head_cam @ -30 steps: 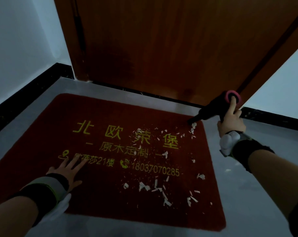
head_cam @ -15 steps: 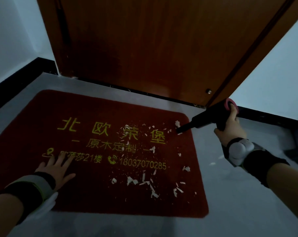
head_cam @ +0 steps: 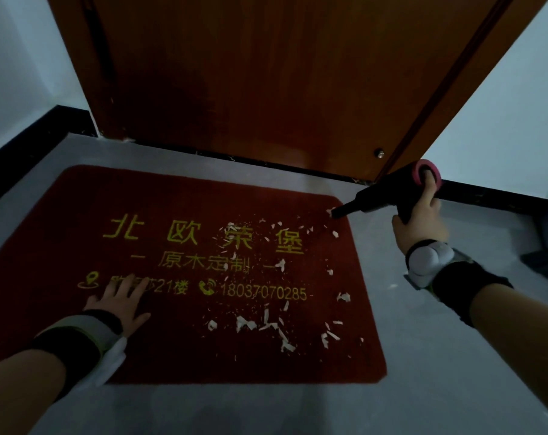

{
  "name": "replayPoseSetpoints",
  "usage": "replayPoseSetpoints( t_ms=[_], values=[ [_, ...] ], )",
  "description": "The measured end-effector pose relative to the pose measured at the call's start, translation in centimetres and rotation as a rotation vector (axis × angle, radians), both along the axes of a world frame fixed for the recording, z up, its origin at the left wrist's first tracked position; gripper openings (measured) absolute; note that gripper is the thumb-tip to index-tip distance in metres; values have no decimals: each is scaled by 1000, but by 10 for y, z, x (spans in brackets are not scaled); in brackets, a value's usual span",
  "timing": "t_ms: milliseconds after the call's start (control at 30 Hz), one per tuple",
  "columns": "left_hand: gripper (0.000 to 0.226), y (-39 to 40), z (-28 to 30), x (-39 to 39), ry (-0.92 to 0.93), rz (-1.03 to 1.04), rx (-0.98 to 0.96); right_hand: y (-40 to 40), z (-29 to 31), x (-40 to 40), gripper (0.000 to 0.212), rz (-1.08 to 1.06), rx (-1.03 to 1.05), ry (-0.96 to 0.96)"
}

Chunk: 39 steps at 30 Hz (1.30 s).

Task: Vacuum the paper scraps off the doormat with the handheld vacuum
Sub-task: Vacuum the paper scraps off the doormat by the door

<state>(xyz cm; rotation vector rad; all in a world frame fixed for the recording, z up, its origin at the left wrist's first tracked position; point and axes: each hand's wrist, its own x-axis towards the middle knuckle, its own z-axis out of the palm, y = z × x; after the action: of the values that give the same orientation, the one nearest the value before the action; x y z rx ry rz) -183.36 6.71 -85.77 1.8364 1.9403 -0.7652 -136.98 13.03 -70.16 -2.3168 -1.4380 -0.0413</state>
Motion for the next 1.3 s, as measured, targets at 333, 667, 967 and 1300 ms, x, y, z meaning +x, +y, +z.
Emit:
replayPoseSetpoints(
  t_ms=[333, 667, 967, 1300],
  values=[
    [78, 2, 1, -1, 24, -23, -17, -5, 3, 10, 92, -31, -91, 104],
    [84, 11, 2, -2, 89, -65, -40, -27, 25, 44, 93, 32, -114, 261],
    [82, 0, 4, -5, 85, -84, -35, -18, 12, 20, 93, -38, -74, 156],
    [80, -2, 4, -12, 91, -107, 16, -21, 33, 23, 91, 141, -215, 21]
  ],
)
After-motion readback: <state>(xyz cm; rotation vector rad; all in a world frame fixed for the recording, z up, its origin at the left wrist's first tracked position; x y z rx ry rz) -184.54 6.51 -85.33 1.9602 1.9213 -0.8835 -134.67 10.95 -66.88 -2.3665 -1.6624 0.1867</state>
